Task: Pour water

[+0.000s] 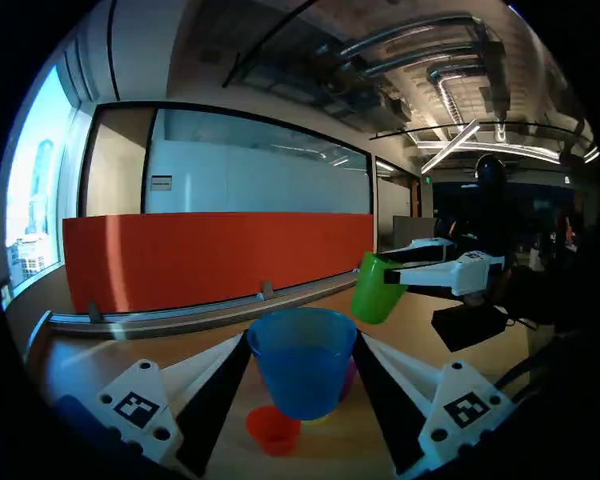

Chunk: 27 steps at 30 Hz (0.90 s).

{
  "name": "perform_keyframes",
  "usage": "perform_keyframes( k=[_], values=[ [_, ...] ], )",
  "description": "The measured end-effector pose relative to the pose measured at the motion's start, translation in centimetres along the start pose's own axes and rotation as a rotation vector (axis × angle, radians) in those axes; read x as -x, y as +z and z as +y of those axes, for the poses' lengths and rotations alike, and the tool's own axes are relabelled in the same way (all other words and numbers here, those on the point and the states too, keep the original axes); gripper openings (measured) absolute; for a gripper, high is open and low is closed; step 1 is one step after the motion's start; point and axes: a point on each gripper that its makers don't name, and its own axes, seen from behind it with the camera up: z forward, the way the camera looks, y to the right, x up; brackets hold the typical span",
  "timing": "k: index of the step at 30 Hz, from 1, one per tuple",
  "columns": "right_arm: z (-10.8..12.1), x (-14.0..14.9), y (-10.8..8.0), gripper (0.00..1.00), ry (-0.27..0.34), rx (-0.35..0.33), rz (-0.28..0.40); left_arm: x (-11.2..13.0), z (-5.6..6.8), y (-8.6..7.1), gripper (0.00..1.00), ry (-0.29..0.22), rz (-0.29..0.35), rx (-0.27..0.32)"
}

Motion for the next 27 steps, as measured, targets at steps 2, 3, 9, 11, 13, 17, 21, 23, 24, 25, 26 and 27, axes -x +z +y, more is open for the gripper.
perform_keyframes(
  k=[2, 3, 9, 11, 13, 17, 21, 23, 24, 25, 26, 27],
  values=[
    [-0.1, -0.3, -0.2, 0.95, -0.003, 0.000, 0.021, 0.0, 0.1, 0.0, 0.88, -0.002, 0.000, 0.000],
    [-0.1, -0.5, -0.3, 0.95, -0.002, 0.002, 0.030, 0.0, 0.1, 0.0, 0.88, -0.003, 0.000, 0.000],
    [-0.1, -1.7, -0.9, 0.95, 0.008, 0.008, 0.088, 0.1, 0.3, 0.1, 0.88, -0.008, 0.002, 0.000],
    [0.0, -1.9, -1.0, 0.95, 0.011, 0.011, 0.102, 0.1, 0.4, 0.1, 0.88, -0.010, 0.002, 0.001],
    [0.1, -2.1, -1.1, 0.95, 0.010, 0.012, 0.111, 0.2, 0.5, 0.2, 0.88, -0.010, 0.002, 0.002],
    [0.0, -2.2, -1.2, 0.95, -0.003, 0.010, 0.124, 0.4, 0.7, 0.4, 0.88, -0.014, 0.002, 0.004],
    [-0.2, -2.5, -1.4, 0.95, -0.025, 0.009, 0.133, 0.5, 0.7, 0.6, 0.88, -0.018, 0.002, 0.005],
    [-0.4, -2.6, -1.4, 0.95, -0.035, 0.009, 0.140, 0.6, 0.8, 0.7, 0.88, -0.020, 0.004, 0.007],
    [-0.4, -2.7, -1.5, 0.95, -0.038, 0.009, 0.143, 0.6, 0.9, 0.7, 0.88, -0.022, 0.004, 0.008],
    [-0.4, -2.7, -1.5, 0.95, -0.039, 0.010, 0.146, 0.6, 0.9, 0.7, 0.88, -0.025, 0.004, 0.009],
    [-0.5, -2.8, -1.5, 0.95, -0.040, 0.010, 0.148, 0.6, 1.0, 0.8, 0.88, -0.027, 0.005, 0.010],
    [-0.5, -2.8, -1.6, 0.95, -0.041, 0.010, 0.151, 0.7, 1.1, 0.8, 0.88, -0.030, 0.005, 0.012]
  ],
)
